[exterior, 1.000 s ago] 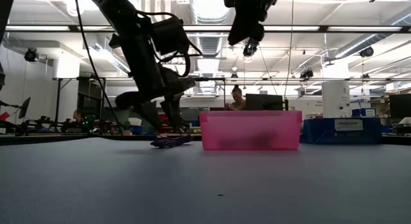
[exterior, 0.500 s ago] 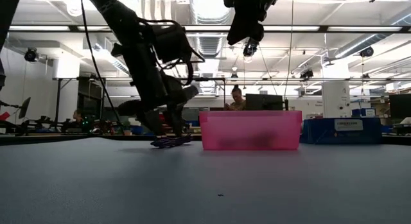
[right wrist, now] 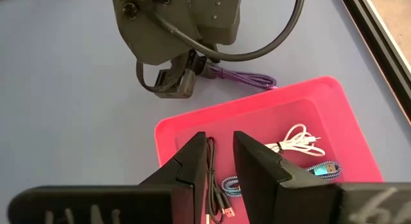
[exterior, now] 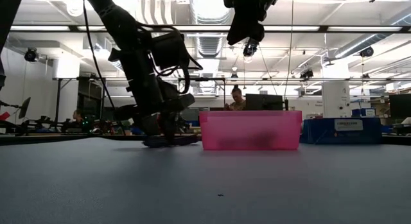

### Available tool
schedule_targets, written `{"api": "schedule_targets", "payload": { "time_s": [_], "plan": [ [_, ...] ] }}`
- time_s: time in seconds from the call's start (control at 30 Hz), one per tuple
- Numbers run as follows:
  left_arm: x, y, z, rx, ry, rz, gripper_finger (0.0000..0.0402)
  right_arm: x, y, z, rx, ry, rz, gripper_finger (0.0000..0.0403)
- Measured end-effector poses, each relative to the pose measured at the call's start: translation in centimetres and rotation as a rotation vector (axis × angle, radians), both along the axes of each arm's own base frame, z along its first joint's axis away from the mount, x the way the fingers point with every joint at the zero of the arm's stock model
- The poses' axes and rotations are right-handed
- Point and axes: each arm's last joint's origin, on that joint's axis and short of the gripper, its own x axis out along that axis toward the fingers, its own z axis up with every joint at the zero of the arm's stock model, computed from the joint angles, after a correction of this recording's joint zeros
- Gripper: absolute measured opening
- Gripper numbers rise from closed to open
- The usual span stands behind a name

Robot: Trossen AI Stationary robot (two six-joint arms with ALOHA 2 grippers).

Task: Pick and place USB-C Cables
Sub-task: Put the violet USB cable into the red bin

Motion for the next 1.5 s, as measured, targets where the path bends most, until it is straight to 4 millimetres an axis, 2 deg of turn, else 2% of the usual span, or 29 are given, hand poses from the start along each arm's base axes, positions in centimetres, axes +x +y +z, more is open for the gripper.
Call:
{"api": "schedule_targets", "payload": {
  "time_s": [0.37, 0.57, 1.0, 1.27, 1.5],
  "plan": [
    [-0.4, 0.0, -0.2, -0.024, -0.007, 0.075, 0.0018, 0.0, 0.0, 0.0, 0.001, 0.000, 0.000, 0.0064],
    [-1.0, -0.2, 1.1, -0.047, -0.016, 0.065, 0.0011, 0.0, 0.1, 0.0, 0.003, -0.001, -0.001, 0.0063],
    [-3.9, -0.3, 9.7, 0.131, -0.268, 0.039, 0.0011, -0.3, 0.8, 1.4, -0.015, -0.082, 0.021, 0.0063],
    [-6.4, -0.7, 15.5, 0.298, -0.489, -0.073, 0.0010, -0.7, 1.8, 4.1, -0.074, -0.283, 0.062, 0.0063],
    [-7.2, -1.1, 19.5, 0.420, -0.746, -0.219, 0.0011, -0.5, 1.7, 5.9, -0.137, -0.453, 0.078, 0.0063]
  ]
}}
